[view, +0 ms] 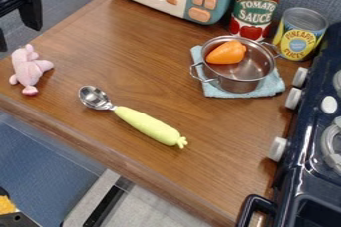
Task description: Move the orange object inside the silver pot to the lower right of the table
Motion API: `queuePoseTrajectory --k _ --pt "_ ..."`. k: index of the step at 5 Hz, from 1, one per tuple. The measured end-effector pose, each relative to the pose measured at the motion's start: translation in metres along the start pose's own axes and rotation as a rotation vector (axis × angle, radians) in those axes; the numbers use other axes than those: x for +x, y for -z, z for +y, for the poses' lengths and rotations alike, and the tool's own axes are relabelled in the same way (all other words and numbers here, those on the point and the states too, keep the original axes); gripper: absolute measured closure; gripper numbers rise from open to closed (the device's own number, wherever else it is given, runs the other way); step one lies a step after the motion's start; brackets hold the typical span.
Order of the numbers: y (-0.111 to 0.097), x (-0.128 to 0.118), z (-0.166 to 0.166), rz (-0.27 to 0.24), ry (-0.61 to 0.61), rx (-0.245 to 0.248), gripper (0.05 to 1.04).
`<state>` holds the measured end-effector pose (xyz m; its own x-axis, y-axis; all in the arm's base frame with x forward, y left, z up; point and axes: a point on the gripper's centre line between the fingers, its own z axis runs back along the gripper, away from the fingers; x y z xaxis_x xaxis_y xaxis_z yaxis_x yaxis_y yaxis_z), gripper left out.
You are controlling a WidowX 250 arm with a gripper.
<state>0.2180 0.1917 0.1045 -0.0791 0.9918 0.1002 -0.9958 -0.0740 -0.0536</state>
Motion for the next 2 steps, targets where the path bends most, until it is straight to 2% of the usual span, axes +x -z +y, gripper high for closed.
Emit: queuePoseTrajectory --k 1,2 --pt "0.007 -0.004 0.000 0.020 0.010 0.018 0.083" --pt "0.004 -0.027 -0.014 0.046 0.146 -0.012 0.083"
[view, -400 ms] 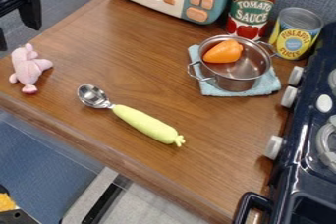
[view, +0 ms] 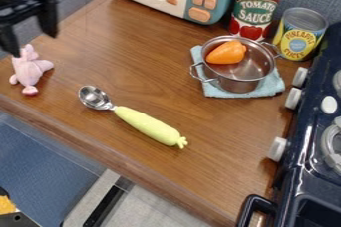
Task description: Move the orange object inside the silver pot to the lower right of the table
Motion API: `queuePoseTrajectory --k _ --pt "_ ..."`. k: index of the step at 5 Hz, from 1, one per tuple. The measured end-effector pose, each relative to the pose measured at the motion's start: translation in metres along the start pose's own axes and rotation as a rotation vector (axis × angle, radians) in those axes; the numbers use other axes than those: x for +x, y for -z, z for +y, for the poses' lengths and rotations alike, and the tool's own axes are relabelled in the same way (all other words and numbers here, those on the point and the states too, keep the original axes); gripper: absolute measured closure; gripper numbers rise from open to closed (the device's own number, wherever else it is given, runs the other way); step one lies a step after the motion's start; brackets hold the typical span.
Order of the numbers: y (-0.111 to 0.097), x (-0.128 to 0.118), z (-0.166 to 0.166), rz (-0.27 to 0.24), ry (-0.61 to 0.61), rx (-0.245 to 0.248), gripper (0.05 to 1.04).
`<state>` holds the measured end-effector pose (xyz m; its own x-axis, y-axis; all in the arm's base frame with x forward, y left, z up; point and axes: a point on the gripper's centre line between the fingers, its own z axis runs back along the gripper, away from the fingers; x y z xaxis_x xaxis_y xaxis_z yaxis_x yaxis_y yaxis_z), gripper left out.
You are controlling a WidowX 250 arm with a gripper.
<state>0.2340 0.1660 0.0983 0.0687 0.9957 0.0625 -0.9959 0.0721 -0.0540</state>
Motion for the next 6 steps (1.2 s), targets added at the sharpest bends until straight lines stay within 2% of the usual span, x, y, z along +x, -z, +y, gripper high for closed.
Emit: queuePoseTrajectory --k 1,2,3,4,5,6 --pt "-0.006 -0.030 -0.017 0.023 0.103 -0.011 0.083" --pt "-0.015 -0.065 -0.041 0.031 0.086 -0.057 0.084" --pt "-0.026 -0.112 -0.074 0.047 0.077 -0.136 0.083" --pt "-0.022 -0.132 -0.098 0.079 0.047 -0.149 0.083" --pt "-0.020 -0.154 -0.128 0.104 0.070 -0.164 0.083" --pt "-0.015 -0.167 -0.153 0.091 0.058 -0.173 0.084"
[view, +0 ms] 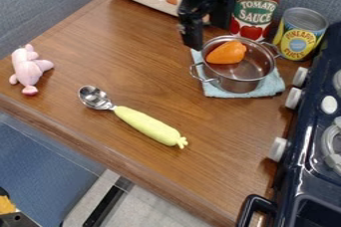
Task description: Move the orange object inside the silver pot to the lower right of the table
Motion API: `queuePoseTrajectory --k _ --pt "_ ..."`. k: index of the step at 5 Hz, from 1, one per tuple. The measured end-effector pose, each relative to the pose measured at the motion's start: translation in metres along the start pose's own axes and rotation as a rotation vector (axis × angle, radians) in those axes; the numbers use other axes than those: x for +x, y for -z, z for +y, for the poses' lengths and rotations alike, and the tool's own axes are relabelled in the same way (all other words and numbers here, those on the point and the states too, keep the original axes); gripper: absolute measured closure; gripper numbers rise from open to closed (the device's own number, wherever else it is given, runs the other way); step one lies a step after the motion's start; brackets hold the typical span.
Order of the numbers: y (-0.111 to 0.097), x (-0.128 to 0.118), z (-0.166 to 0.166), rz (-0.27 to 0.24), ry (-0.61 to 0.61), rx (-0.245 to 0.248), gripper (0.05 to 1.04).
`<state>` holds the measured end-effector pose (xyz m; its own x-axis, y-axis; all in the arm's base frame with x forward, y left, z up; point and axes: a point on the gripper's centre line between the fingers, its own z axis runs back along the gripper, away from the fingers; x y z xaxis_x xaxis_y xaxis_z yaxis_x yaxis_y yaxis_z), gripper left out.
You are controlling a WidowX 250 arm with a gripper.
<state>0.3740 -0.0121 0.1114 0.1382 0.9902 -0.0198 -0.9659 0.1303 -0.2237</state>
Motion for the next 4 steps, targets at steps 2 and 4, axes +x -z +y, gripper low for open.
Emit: queuePoseTrajectory --k 2,4 --pt "0.017 -0.027 -0.019 -0.008 0.005 0.004 0.083" --pt "0.043 -0.025 -0.018 -0.019 0.010 0.032 0.084"
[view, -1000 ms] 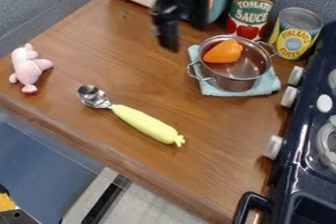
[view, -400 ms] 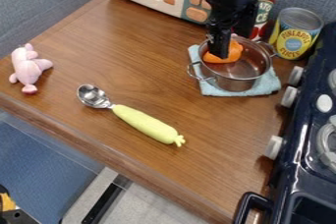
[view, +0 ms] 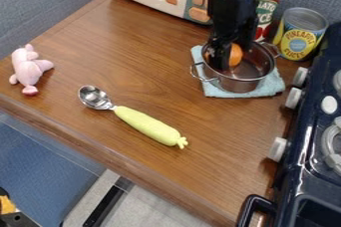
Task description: Move the orange object inside the silver pot to the lower right of the table
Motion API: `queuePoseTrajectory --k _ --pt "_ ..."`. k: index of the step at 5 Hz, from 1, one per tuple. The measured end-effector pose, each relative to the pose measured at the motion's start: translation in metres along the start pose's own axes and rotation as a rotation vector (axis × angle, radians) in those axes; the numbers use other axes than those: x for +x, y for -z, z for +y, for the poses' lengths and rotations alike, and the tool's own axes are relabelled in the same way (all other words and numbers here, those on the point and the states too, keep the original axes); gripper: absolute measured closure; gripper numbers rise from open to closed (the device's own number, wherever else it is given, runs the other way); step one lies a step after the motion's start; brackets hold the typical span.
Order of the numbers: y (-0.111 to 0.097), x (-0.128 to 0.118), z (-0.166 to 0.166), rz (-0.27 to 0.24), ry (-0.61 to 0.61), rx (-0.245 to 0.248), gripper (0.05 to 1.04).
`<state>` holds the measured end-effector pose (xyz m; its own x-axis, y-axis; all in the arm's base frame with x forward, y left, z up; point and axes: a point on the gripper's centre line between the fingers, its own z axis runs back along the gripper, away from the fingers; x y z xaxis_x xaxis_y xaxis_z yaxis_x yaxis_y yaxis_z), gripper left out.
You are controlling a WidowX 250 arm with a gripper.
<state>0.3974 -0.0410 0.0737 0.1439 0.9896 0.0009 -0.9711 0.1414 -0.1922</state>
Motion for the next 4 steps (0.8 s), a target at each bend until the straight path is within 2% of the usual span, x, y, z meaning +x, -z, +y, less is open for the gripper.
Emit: queuePoseTrajectory --k 1,2,3,4 --pt "0.0085 0.0018 0.0011 -0.011 -0.006 0.017 0.133" --pt "0.0137 0.0029 0.0045 -0.051 -0.049 0.012 0.354" --pt "0.0135 -0.0004 0.0081 -0.055 -0.039 0.018 0.428" --pt "0.0096 0.0000 0.0094 -0.037 0.002 0.021 0.431"
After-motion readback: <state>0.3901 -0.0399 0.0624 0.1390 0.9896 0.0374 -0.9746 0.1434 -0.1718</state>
